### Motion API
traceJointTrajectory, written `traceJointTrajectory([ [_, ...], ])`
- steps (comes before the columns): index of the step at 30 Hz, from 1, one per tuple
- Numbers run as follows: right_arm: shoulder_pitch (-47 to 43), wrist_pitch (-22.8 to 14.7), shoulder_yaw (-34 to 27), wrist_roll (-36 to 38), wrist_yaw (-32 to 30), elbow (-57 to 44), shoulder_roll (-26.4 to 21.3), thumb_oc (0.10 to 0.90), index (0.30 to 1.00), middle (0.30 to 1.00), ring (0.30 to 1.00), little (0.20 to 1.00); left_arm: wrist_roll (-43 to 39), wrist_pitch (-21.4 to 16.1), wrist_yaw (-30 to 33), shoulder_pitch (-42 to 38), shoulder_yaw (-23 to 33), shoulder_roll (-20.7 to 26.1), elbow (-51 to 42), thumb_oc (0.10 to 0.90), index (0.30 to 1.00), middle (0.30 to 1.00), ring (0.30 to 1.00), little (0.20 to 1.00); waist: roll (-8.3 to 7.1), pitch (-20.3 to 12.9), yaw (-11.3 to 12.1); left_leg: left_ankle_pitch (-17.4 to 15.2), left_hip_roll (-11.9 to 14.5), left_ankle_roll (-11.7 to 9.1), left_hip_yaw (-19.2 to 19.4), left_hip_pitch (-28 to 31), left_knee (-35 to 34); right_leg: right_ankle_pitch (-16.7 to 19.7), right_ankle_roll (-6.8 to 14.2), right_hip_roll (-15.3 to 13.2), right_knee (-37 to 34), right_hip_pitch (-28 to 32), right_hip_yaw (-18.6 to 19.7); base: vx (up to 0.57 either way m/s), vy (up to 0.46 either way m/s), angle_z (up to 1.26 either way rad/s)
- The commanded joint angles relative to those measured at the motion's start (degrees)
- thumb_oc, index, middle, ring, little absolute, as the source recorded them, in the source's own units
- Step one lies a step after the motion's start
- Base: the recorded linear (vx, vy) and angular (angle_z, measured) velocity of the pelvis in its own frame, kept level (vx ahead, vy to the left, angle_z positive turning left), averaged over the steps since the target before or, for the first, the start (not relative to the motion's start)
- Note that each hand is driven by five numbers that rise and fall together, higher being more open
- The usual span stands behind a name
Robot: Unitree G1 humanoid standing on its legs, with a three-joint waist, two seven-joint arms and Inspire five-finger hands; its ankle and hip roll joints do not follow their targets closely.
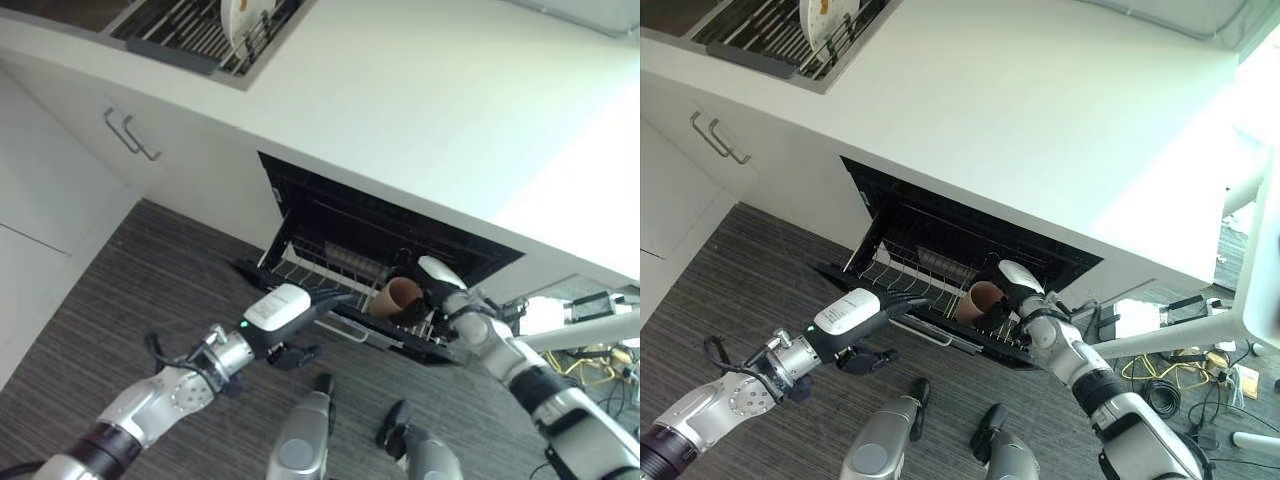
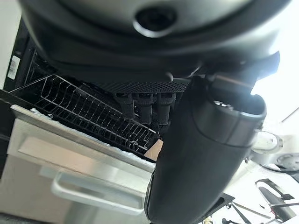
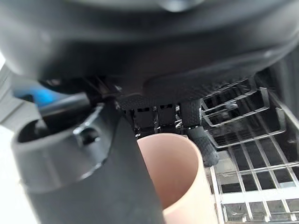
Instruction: Place the dishes in the dishwasher.
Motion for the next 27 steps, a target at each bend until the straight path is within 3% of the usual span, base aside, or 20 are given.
traceJointTrajectory([
  [1,-1.3,-2.4,2.4,-0.2,2.3,-0.6,-0.4,0.4,0.3,0.3,0.3,0.3,-4.0,-3.8,1.2,-2.4,2.0,0.7,-8.1,0.8,0.9,0.9,0.9,0.9,0.11,-1.3,1.2,-1.8,0.9,-0.3,1.9,0.5,-2.7,-3.7,4.7,-1.3,2.1,0.8,4.0,-0.04,-0.025,0.02],
  [3,-1.9,-2.2,2.8,-0.1,2.6,-0.3,-0.1,0.8,0.9,0.9,0.9,0.9,-4.0,-3.8,1.2,-3.1,1.9,0.7,-8.0,0.8,0.9,0.9,0.9,0.9,0.21,-0.9,1.4,-1.6,0.7,-0.3,1.6,0.0,-2.7,-3.6,4.7,-1.4,2.1,0.5,3.8,-0.03,-0.01,0.08],
  [9,-2.9,-2.7,2.9,6.4,6.4,0.9,0.7,0.8,0.9,0.9,0.9,0.9,-3.5,-4.1,1.5,-3.9,1.9,0.3,-7.9,0.8,0.9,0.9,0.9,0.9,0.6,0.0,2.0,-1.0,0.3,-0.5,1.1,-0.8,-2.7,-3.6,4.4,-1.7,2.1,0.2,3.2,-0.01,0.001,0.03],
  [20,-0.1,-2.0,-1.2,14.3,5.8,-1.2,1.4,0.8,0.9,0.9,0.9,0.9,-2.5,-3.9,0.3,-1.6,4.4,-1.0,-8.6,0.8,0.9,0.9,0.9,0.9,0.51,-0.1,1.9,-1.4,0.4,-0.7,0.9,0.2,-2.7,-4.0,4.1,-1.6,2.1,1.0,3.2,0.0,-0.002,0.0],
  [27,5.5,-2.7,-3.0,10.2,5.6,-7.7,-0.3,0.8,0.9,0.9,0.9,0.9,-1.6,-3.4,0.9,1.0,6.9,-1.6,-9.1,0.8,0.9,0.9,0.9,0.9,0.0,-0.7,0.7,-1.4,0.7,-0.5,1.5,0.7,-2.7,-4.0,3.9,-1.4,2.1,1.0,3.7,0.0,0.001,-0.03],
])
